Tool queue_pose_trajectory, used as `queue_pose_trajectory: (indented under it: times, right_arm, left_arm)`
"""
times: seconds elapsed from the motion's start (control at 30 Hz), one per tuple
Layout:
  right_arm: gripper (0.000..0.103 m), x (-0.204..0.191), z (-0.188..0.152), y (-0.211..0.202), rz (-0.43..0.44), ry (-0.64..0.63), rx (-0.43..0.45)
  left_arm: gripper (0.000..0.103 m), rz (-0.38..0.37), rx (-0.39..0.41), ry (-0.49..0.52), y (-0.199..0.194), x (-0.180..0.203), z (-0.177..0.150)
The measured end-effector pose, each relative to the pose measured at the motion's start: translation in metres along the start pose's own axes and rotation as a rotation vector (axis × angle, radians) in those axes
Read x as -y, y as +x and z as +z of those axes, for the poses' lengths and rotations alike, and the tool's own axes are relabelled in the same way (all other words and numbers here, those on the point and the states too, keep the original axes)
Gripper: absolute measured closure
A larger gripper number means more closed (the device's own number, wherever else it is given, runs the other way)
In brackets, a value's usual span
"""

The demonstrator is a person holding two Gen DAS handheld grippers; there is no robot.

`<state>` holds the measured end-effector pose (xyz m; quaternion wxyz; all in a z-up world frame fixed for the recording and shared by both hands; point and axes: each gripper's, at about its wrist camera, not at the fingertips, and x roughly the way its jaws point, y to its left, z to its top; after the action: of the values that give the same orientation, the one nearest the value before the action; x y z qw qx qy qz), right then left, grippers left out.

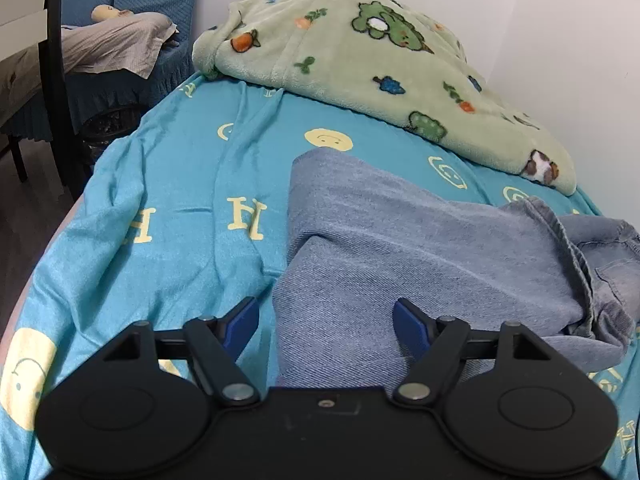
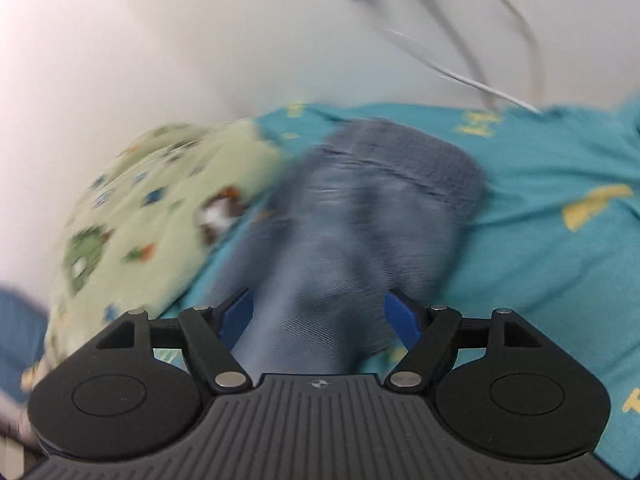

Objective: Fold clothes
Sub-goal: 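Grasp the jeans leg fabric with the right gripper, then lift the jeans by the waistband with the right gripper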

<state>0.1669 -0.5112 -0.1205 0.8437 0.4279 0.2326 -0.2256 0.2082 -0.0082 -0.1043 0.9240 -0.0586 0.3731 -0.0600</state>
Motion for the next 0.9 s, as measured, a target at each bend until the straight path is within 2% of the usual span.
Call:
queue_pose_trajectory:
  times: [0.07,0.17,0.27,0.4,0.43,0.47,0.53,0.63,0.73,0.9]
  right_arm:
    - [0.022,0.017,-0.001,0.016,-0.025,0.090,-0.001]
    - [0.015,0.039,-0.005,0.034,0.027,0.245,-0.013]
    - [0.011,0.039,-0.002,0.045,0.053,0.235,0.019]
    - [0.012,0.033,0.009,0.057,0.041,0.120,0.074]
    - [0.018,0.033,0.010,0.060,0.033,0.105,0.081]
    - [0.032,0.034,0.012,0.061,0.016,0.103,0.085]
    - [0.048,0.029,0.011,0.060,-0.018,0.078,0.108]
    - [0.071,0.004,0.008,0.049,-0.052,-0.034,0.178]
    - [0.076,-0.030,0.006,0.031,-0.071,-0.177,0.268]
    - [0.082,-0.075,-0.003,-0.004,-0.016,-0.335,0.387]
  left_arm:
    - [0.031,0.004,0.000,0.004,0.001,0.000,-0.001]
    - [0.031,0.001,-0.007,-0.017,0.003,-0.002,-0.001]
    - [0.030,-0.007,-0.014,-0.033,0.005,-0.004,0.000]
    - [0.029,-0.006,-0.013,-0.046,0.006,-0.006,0.001]
    - [0.029,-0.005,-0.008,-0.043,0.006,-0.005,0.002]
    - [0.029,-0.002,-0.003,-0.037,0.006,-0.004,0.002]
    - [0.029,0.005,0.000,-0.022,0.008,-0.001,0.002]
    - [0.029,0.003,-0.019,-0.024,0.011,0.001,0.003]
    - [0.029,-0.012,-0.015,-0.014,0.005,0.006,0.005]
    - [0.029,-0.017,0.008,0.024,-0.003,0.013,0.008]
